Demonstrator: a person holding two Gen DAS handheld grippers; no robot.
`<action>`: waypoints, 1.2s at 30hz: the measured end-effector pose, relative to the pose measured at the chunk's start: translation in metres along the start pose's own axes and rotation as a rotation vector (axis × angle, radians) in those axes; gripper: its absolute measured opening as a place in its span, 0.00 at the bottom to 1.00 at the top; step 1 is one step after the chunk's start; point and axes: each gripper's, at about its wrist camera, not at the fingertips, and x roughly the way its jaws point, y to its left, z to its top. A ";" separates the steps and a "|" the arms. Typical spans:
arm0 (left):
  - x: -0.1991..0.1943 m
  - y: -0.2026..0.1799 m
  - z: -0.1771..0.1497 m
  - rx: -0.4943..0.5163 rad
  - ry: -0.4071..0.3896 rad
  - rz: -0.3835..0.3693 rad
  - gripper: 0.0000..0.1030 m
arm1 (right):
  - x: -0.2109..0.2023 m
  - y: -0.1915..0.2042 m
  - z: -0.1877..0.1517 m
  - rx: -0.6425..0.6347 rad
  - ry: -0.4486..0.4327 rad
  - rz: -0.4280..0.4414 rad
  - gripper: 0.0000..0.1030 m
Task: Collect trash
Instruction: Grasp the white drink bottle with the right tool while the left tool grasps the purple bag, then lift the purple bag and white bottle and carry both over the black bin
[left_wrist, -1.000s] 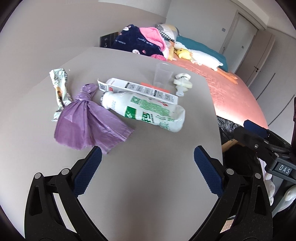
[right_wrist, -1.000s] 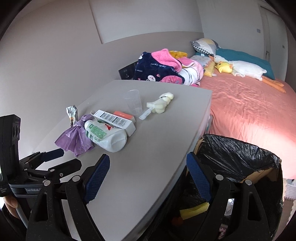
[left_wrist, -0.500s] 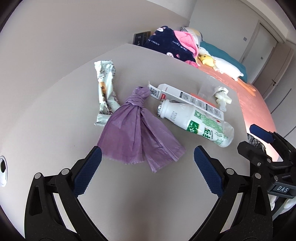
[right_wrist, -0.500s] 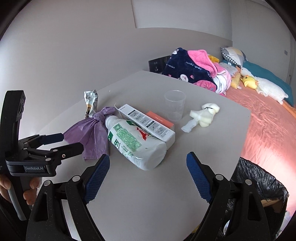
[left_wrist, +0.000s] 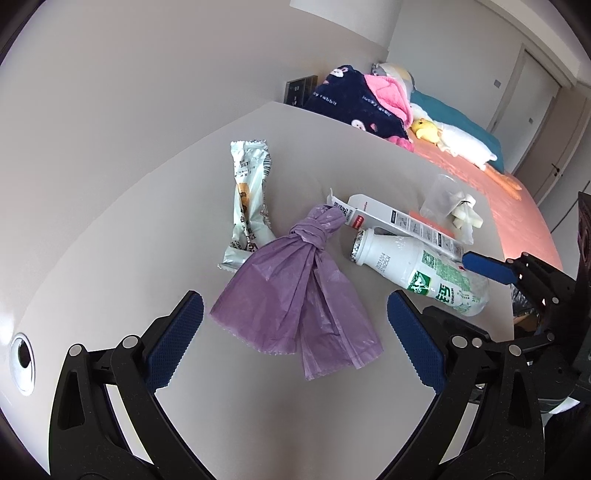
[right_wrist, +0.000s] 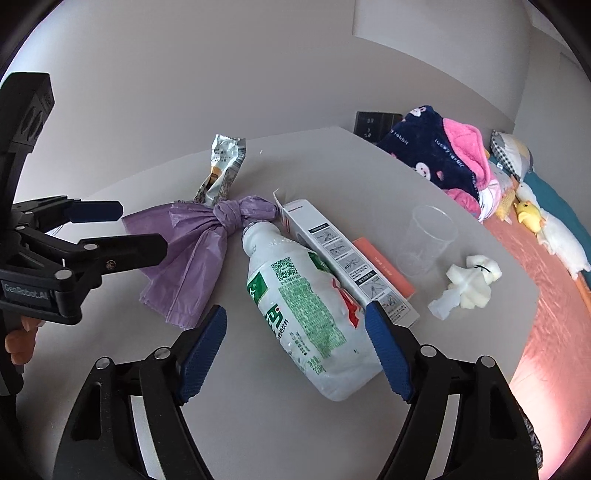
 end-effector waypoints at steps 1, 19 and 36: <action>0.000 0.000 0.001 0.007 -0.003 0.004 0.94 | 0.003 0.000 0.001 -0.004 0.009 -0.005 0.69; 0.029 -0.013 -0.003 0.090 0.003 0.068 0.93 | 0.001 -0.014 -0.018 0.199 -0.016 0.064 0.40; 0.048 -0.036 -0.011 0.151 0.037 0.076 0.33 | -0.038 -0.043 -0.038 0.335 -0.093 0.077 0.39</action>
